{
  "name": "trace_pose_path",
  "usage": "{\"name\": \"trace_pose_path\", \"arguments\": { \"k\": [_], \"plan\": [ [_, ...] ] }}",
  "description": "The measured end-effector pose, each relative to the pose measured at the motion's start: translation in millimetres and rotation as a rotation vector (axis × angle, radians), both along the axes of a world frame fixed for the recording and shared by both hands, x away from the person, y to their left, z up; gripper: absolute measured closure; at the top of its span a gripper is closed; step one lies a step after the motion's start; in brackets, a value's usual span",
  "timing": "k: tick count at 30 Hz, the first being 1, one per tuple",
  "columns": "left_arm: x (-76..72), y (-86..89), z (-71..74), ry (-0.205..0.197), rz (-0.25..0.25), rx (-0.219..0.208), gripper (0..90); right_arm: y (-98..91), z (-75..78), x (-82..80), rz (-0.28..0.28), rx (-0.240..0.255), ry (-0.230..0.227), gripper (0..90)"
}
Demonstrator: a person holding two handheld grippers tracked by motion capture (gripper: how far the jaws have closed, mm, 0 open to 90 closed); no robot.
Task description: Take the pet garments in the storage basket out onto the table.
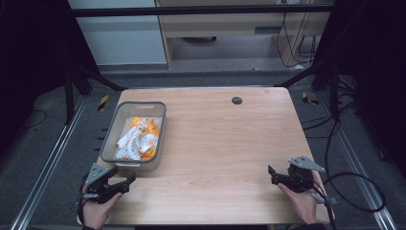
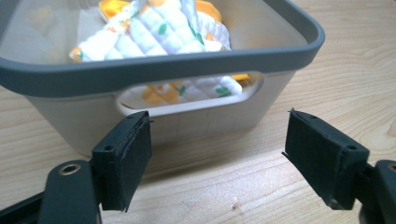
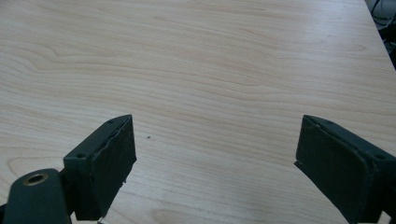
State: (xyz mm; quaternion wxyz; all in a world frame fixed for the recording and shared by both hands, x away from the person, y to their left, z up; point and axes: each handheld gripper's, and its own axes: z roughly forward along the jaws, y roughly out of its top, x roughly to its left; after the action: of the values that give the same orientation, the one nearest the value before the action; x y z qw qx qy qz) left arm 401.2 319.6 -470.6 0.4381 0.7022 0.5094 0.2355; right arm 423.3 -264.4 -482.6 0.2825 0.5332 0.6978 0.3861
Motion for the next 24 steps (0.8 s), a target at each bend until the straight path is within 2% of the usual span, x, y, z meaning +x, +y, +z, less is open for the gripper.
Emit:
{"name": "trace_pose_path", "arguments": {
  "k": [3,6,9,13,17,24],
  "plan": [
    [-0.8,0.9,2.1,-0.011,0.003,-0.001,23.2,4.2,0.3,-0.2,0.007,-0.011,0.002,11.9],
    [-1.8,2.8,5.9,-0.029,0.012,-0.015,23.7,9.1,0.3,2.8,0.019,0.006,0.003,12.1],
    [-3.4,3.4,7.9,-0.045,0.010,-0.018,23.9,12.1,0.2,2.5,0.024,-0.002,0.009,12.4],
    [-4.9,3.6,12.2,-0.060,0.010,-0.016,23.9,11.3,0.4,1.3,0.030,0.001,0.000,12.7],
    [-7.3,5.7,17.3,-0.073,0.024,-0.038,24.0,9.2,0.2,2.4,0.025,0.002,-0.005,12.7],
    [-7.1,5.8,22.7,-0.080,0.022,-0.049,23.9,6.9,0.9,1.9,0.022,0.002,-0.005,13.6]
  ]
}}
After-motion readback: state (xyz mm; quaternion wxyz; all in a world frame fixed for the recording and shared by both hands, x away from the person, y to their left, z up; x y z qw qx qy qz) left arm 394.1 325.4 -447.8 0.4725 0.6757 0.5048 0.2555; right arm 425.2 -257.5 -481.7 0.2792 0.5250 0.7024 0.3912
